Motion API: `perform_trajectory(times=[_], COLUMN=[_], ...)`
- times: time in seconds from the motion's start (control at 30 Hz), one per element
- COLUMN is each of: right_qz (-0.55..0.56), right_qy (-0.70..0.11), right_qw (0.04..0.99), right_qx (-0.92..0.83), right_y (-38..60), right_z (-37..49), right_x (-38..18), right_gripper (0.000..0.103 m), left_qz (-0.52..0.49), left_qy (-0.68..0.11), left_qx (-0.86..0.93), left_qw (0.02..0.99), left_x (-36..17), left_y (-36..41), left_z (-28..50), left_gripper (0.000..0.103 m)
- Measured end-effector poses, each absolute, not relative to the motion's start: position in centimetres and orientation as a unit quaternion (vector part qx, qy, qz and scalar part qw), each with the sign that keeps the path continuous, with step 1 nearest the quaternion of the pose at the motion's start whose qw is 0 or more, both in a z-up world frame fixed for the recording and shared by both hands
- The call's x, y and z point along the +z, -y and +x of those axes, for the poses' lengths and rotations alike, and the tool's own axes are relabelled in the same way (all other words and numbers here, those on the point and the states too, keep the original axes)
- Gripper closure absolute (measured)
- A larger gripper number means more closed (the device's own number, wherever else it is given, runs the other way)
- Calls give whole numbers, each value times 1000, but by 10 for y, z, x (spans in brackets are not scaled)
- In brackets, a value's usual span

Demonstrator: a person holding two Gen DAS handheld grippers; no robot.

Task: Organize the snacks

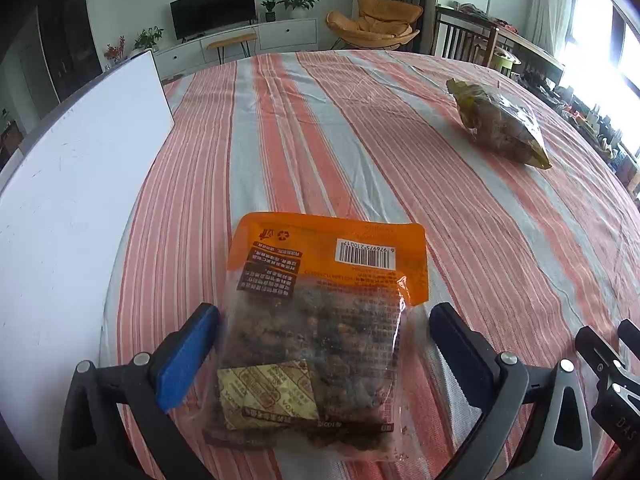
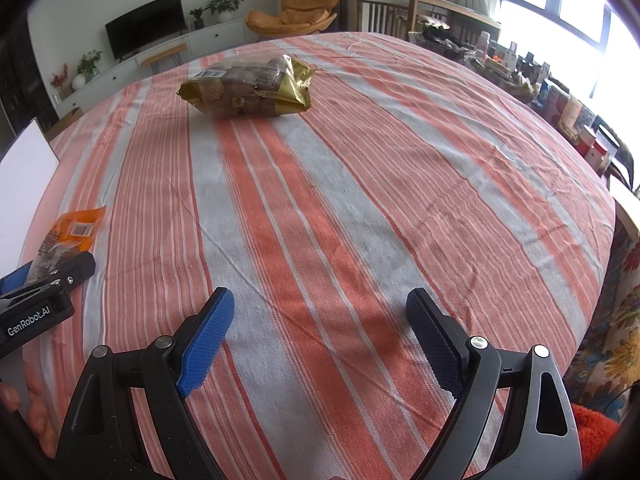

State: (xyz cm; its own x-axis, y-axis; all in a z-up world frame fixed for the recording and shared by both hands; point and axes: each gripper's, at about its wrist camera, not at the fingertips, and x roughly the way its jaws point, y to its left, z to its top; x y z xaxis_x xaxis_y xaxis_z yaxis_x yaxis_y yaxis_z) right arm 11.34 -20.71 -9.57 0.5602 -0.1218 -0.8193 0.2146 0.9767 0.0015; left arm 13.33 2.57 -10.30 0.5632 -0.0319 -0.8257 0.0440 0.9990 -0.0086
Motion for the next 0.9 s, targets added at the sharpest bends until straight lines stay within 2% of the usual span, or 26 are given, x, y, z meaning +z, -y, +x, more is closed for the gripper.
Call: perform_trajectory(times=[0.9], right_qz=[51], right_qy=[-459], right_qw=[882], right_qx=[-96], right_y=[206], right_z=[114], right_x=[-96], right_gripper=[12], left_qz=[7], left_qy=[-467], left_qx=[-22], left_qw=[884], left_x=[-103], left_y=[-24], left_z=[134], left_gripper=[0])
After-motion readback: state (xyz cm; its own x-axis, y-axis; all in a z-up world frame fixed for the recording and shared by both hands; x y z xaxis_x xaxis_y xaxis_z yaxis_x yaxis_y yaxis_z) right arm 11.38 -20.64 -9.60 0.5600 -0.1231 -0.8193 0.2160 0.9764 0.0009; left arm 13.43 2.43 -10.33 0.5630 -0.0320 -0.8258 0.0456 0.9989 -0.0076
